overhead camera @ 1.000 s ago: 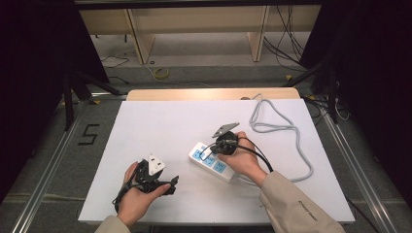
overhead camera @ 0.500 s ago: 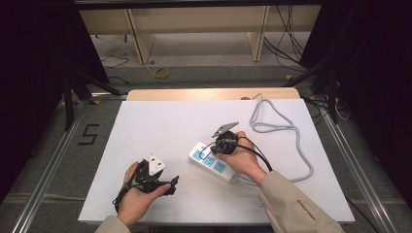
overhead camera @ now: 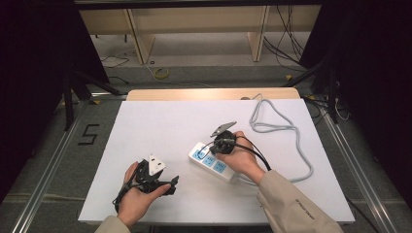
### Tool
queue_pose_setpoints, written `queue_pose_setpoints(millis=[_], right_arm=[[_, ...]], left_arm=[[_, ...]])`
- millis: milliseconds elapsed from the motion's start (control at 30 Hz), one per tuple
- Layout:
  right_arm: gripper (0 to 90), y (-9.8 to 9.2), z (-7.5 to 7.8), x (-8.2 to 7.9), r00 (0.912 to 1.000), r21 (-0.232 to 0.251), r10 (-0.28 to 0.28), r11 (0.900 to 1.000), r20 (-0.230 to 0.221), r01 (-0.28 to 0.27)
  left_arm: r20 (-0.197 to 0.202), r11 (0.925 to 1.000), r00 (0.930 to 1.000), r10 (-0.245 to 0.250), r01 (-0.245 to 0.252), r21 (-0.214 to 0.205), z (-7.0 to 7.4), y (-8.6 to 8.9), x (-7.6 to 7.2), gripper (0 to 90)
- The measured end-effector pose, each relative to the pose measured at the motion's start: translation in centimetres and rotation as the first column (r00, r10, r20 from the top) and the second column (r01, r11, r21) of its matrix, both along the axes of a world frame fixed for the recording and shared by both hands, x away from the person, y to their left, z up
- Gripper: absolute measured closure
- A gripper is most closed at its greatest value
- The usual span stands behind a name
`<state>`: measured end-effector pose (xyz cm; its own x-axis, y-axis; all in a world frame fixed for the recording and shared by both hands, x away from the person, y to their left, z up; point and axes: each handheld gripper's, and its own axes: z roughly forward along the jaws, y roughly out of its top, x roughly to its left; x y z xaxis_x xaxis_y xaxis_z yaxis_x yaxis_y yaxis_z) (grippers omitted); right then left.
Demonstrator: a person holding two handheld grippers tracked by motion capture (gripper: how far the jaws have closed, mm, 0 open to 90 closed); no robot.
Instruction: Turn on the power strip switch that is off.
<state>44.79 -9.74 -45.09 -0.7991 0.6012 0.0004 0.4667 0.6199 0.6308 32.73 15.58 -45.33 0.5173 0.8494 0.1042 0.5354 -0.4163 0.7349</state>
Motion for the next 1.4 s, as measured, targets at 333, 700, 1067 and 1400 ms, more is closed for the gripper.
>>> queue_pose_setpoints(millis=[333, 700, 1067, 1400], right_arm=[[90.0, -0.16, 0.09, -0.01, 0.9998, -0.003, 0.007, 1.0, -0.021, -0.007], [90.0, -0.01, 0.11, -0.1, 0.9997, -0.004, 0.006, 1.0, -0.023, -0.006], [90.0, 0.1, 0.11, -0.07, 0.9995, -0.014, 0.006, 0.9999, -0.031, -0.006], [90.0, 0.03, 0.08, 0.04, 0.9985, -0.011, -0.01, 0.9999, -0.053, 0.009]], left_arm=[[0.0, 1.0, 1.0, -0.001, 0.001, 0.004, 0.03, 0.04, 0.05, 13.6], [0.003, 1.0, 1.0, 0.004, -0.004, 0.001, 0.05, 0.08, 0.02, 13.7], [0.003, 1.0, 1.0, 0.004, -0.004, 0.003, 0.07, 0.11, -0.01, 13.7], [0.004, 1.0, 1.0, 0.004, -0.004, 0.005, 0.1, 0.1, -0.05, 13.7]])
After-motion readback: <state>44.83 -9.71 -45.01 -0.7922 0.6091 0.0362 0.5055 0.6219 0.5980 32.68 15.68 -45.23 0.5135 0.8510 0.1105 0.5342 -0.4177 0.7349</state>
